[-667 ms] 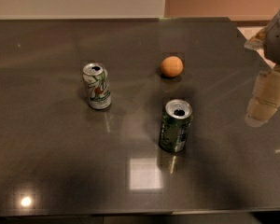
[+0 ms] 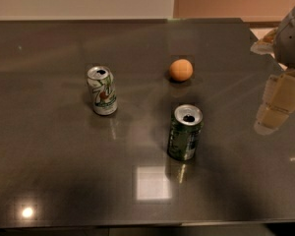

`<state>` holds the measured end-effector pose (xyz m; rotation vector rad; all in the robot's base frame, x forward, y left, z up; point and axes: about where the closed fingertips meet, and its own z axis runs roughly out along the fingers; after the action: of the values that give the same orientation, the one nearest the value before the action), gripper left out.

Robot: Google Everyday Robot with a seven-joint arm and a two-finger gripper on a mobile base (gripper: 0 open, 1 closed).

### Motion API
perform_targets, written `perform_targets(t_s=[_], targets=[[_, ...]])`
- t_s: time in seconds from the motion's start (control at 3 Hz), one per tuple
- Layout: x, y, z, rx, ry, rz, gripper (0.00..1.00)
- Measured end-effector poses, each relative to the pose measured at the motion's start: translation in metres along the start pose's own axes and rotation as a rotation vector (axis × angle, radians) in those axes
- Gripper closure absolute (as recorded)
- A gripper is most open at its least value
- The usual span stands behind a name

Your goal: Move green can near 7up can

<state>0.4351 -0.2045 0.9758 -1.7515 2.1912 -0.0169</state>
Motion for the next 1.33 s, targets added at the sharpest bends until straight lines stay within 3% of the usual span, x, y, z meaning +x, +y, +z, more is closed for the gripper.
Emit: perform_targets(t_s=[1.0,1.33], targets=[[-0.036,0.036,0.016,-0.138,-0.183,-0.135,0.0],[-0.045,0.045,0.034,-0.145,-0.212,-0.165,0.0]])
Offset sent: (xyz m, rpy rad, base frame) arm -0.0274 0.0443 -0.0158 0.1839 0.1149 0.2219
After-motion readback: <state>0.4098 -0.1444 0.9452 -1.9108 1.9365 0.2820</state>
